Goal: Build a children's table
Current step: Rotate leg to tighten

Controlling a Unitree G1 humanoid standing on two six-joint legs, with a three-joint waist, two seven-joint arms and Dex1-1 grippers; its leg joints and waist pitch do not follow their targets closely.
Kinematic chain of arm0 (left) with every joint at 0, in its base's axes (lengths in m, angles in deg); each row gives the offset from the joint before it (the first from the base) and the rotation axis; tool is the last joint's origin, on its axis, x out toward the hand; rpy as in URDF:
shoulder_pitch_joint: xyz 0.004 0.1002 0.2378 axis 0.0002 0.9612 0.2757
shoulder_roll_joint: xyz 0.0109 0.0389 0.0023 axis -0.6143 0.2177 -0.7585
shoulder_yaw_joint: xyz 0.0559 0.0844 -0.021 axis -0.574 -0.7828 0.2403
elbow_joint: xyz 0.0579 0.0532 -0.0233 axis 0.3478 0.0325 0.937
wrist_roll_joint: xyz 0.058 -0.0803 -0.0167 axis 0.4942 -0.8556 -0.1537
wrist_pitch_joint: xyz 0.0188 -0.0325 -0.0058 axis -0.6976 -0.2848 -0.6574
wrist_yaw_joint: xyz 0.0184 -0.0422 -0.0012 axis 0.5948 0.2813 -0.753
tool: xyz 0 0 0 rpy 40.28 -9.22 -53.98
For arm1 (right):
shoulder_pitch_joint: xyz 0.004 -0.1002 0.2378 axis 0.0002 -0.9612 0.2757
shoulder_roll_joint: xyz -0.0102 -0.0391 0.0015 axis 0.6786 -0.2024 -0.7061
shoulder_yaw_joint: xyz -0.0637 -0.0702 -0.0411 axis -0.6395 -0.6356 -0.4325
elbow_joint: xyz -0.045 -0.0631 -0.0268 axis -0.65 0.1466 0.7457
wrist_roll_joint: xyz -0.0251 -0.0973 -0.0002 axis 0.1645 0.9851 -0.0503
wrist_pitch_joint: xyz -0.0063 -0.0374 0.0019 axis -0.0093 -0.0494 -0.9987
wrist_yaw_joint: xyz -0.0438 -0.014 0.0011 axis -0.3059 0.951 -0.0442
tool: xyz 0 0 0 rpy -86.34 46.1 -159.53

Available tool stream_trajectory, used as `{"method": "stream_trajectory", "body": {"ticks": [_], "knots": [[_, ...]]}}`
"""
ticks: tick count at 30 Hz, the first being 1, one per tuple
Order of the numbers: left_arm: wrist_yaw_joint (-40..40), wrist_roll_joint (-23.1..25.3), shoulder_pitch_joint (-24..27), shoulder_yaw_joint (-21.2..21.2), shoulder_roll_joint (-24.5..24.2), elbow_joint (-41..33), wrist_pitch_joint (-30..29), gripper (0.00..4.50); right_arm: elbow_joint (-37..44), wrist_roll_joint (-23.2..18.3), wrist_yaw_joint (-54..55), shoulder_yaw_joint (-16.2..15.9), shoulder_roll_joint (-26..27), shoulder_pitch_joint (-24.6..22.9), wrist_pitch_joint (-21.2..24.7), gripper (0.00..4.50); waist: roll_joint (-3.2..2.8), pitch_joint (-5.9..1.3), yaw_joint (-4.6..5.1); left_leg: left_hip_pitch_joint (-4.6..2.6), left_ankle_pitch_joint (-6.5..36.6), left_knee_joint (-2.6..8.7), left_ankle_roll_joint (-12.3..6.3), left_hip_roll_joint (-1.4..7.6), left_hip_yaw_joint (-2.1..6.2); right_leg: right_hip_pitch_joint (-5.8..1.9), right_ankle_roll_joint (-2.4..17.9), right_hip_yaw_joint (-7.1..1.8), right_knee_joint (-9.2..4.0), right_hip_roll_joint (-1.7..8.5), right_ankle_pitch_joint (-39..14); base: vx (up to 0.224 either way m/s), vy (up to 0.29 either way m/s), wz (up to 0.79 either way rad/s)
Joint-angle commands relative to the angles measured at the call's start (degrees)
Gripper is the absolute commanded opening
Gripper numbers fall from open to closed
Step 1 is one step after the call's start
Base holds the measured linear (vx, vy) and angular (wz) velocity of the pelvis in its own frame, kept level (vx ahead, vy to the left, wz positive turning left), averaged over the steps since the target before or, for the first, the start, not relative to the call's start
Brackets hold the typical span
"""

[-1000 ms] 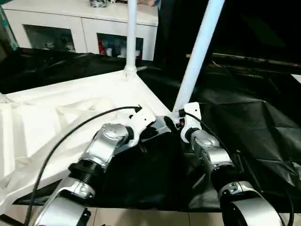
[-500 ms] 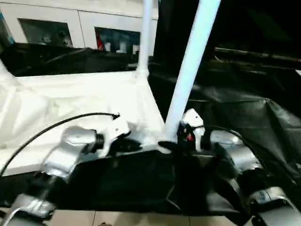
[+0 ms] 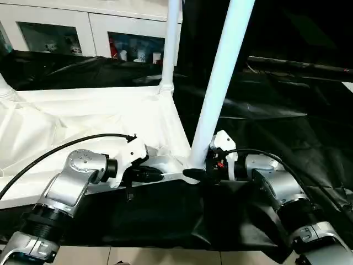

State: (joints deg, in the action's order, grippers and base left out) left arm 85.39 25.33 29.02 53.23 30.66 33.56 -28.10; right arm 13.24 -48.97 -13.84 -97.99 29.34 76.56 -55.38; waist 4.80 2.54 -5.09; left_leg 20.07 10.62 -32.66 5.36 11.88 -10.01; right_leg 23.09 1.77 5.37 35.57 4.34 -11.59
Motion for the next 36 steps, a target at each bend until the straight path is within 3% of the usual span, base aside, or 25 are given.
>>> {"method": "stream_trajectory", "body": {"ticks": [1,5,9,10,12,13,15,16,17,19,21,22,23,25,27,28,29,30,33,34,36], "knots": [[4.3,-3.8,1.0,-1.8,1.4,-2.7,-0.1,0.00,0.5,-0.3,0.5,0.2,-0.6,-0.1,1.2,3.03,-0.14,-3.17,-0.25,-0.03,5.0,3.08,-3.20,1.65,0.07,-3.52,11.0,-3.55,-3.50,4.06,-4.8,0.000,0.000,0.00],[3.7,-4.0,1.0,-1.9,1.7,-2.6,-0.5,0.00,0.1,-0.5,1.7,1.1,0.0,-0.5,1.9,2.80,-0.08,-3.19,-0.21,-0.01,4.8,3.03,-3.09,1.59,0.08,-3.54,10.9,-3.57,-3.47,4.01,-5.0,0.000,0.000,0.00],[-3.9,-0.9,-0.5,-1.4,5.2,1.4,-0.2,0.00,-4.4,1.1,11.3,3.2,2.9,0.3,1.0,2.74,0.05,-3.03,-0.09,0.08,5.4,3.16,-2.36,1.59,0.12,-3.41,10.3,-3.57,-3.72,4.06,-7.2,0.000,0.000,0.00],[-10.4,2.4,-2.4,-2.0,8.5,6.0,0.2,0.00,-7.8,2.2,20.7,5.0,5.9,1.1,1.7,2.74,0.09,-2.94,-0.06,-0.15,7.0,3.24,-1.20,1.62,0.15,-3.24,9.6,-3.62,-4.12,4.16,-10.6,0.000,0.000,0.00],[-12.7,3.5,-3.1,-2.3,9.7,7.6,0.2,0.00,-8.9,2.5,24.0,5.7,7.1,1.4,2.2,2.74,0.08,-2.63,0.02,-0.36,9.5,3.47,0.33,1.48,0.26,-3.04,8.1,-3.61,-4.80,4.25,-16.4,0.000,0.000,0.00],[-15.0,4.3,-4.0,-2.5,11.1,9.2,0.0,0.00,-9.8,2.5,27.2,6.4,8.4,1.7,2.4,2.73,0.04,-2.78,-0.05,-0.28,10.0,3.41,0.68,1.48,0.38,-3.21,7.5,-3.56,-4.75,4.41,-17.8,0.000,0.000,0.00],[-17.5,5.0,-5.2,-2.7,13.0,11.1,-0.5,0.00,-11.1,2.5,31.8,7.4,10.2,2.3,3.0,2.73,0.00,-2.62,-0.15,-0.60,11.5,3.47,0.80,1.56,0.35,-2.74,6.2,-3.63,-5.29,4.42,-20.1,0.000,0.000,0.00],[-22.6,6.4,-7.9,-3.2,17.2,15.0,-1.1,0.00,-14.3,2.9,41.8,9.4,13.6,4.0,3.4,2.73,-0.23,-2.39,-0.08,-0.85,13.9,3.67,1.19,1.44,0.49,-2.40,4.7,-3.56,-5.82,4.52,-24.7,0.000,0.000,0.00],[-23.5,6.6,-8.5,-3.3,18.0,15.8,-1.1,0.00,-14.9,3.0,43.5,9.6,14.1,4.4,3.4,2.73,-0.17,-2.22,0.13,-0.97,15.1,3.69,1.36,1.30,0.44,-2.17,4.0,-3.50,-6.15,4.42,-26.8,0.000,0.000,0.00],[-26.4,7.7,-10.1,-3.5,20.2,18.2,-0.8,0.00,-16.7,3.6,47.8,10.0,15.6,5.4,2.8,2.73,-0.17,-2.41,0.07,-1.44,17.1,3.67,1.85,1.36,0.71,-2.11,2.7,-3.35,-6.46,4.67,-29.6,0.000,0.000,0.00],[-27.4,9.8,-11.3,-4.6,21.3,20.3,0.5,0.00,-18.0,4.6,48.8,9.4,16.8,6.1,1.5,2.73,-0.14,-2.67,-0.12,-1.35,16.3,3.69,1.21,1.39,0.69,-2.05,2.7,-3.46,-6.28,4.53,-26.1,0.000,0.000,0.00],[-27.3,10.6,-11.7,-5.1,21.6,20.9,1.3,0.00,-18.6,5.2,48.4,8.9,17.3,6.5,0.9,2.73,-0.45,-2.67,-0.14,-1.29,16.2,3.72,1.05,1.36,0.66,-2.07,2.8,-3.50,-6.21,4.48,-25.2,0.000,0.000,0.00],[-27.2,10.9,-11.8,-5.4,21.6,21.2,2.0,0.00,-18.8,5.7,47.9,8.2,17.6,6.7,0.4,2.73,-0.27,-2.67,-0.08,-0.81,15.5,3.84,0.76,1.42,0.72,-2.40,3.1,-3.47,-6.04,4.49,-23.6,0.000,0.000,0.00],[-26.7,11.0,-11.8,-5.6,21.3,21.0,2.3,0.00,-18.6,6.4,46.9,7.3,17.6,6.6,-0.4,2.73,-0.21,-2.75,-0.20,-0.68,15.0,3.86,0.53,1.45,0.70,-2.59,3.2,-3.45,-5.86,4.53,-23.0,0.000,0.000,0.00],[-26.0,10.6,-11.5,-5.1,20.4,20.9,3.2,0.00,-18.2,5.0,44.8,8.3,17.5,6.5,-2.0,2.73,-0.23,-2.73,-0.28,-0.62,14.8,3.87,0.37,1.46,0.68,-2.62,3.4,-3.47,-5.84,4.60,-22.8,0.000,0.000,0.00],[-25.8,10.5,-11.4,-4.9,20.1,20.9,3.5,0.00,-18.1,4.2,44.1,8.9,17.5,6.5,-2.4,3.28,-0.22,-2.72,-0.25,-0.62,14.9,3.88,0.29,1.44,0.65,-2.58,3.3,-3.48,-5.91,4.59,-23.4,0.000,0.000,0.00],[-25.0,10.1,-11.0,-4.4,19.2,20.7,4.3,0.00,-17.6,2.6,42.2,9.9,17.2,6.6,-3.2,3.42,-0.22,-2.72,-0.29,-0.66,15.1,3.86,0.21,1.45,0.66,-2.53,3.3,-3.47,-5.96,4.67,-23.6,0.000,0.000,0.00],[-24.1,9.9,-10.7,-4.1,18.6,20.4,4.9,0.00,-17.3,2.3,40.9,10.1,16.7,6.8,-4.0,3.42,0.12,-2.74,-0.30,-0.44,14.8,3.86,-0.15,1.43,0.67,-2.70,3.2,-3.44,-5.92,4.66,-23.8,0.000,0.000,0.00],[-21.3,9.2,-9.5,-3.5,16.7,18.9,6.2,0.00,-16.6,1.8,37.0,9.9,14.7,6.9,-4.9,3.69,-0.06,-2.77,-0.31,-0.38,13.7,3.89,-0.61,1.55,0.64,-2.68,3.6,-3.49,-5.85,4.70,-22.8,0.000,0.000,0.00],[-19.3,8.6,-8.6,-3.2,15.3,17.7,7.1,0.00,-15.4,1.6,32.5,9.2,12.8,6.6,-4.7,3.81,0.25,-2.84,-0.26,-0.06,12.5,3.85,-1.05,1.56,0.60,-3.00,4.2,-3.46,-5.65,4.65,-21.1,0.000,0.000,0.00],[-17.5,7.9,-7.8,-3.0,14.2,16.7,7.8,0.00,-14.2,1.5,28.7,8.4,11.2,6.1,-4.5,3.88,0.09,-2.97,-0.46,-0.07,11.2,3.75,-1.41,1.69,0.63,-3.22,4.8,-3.41,-5.36,4.63,-18.9,0.000,0.000,0.00]]}}
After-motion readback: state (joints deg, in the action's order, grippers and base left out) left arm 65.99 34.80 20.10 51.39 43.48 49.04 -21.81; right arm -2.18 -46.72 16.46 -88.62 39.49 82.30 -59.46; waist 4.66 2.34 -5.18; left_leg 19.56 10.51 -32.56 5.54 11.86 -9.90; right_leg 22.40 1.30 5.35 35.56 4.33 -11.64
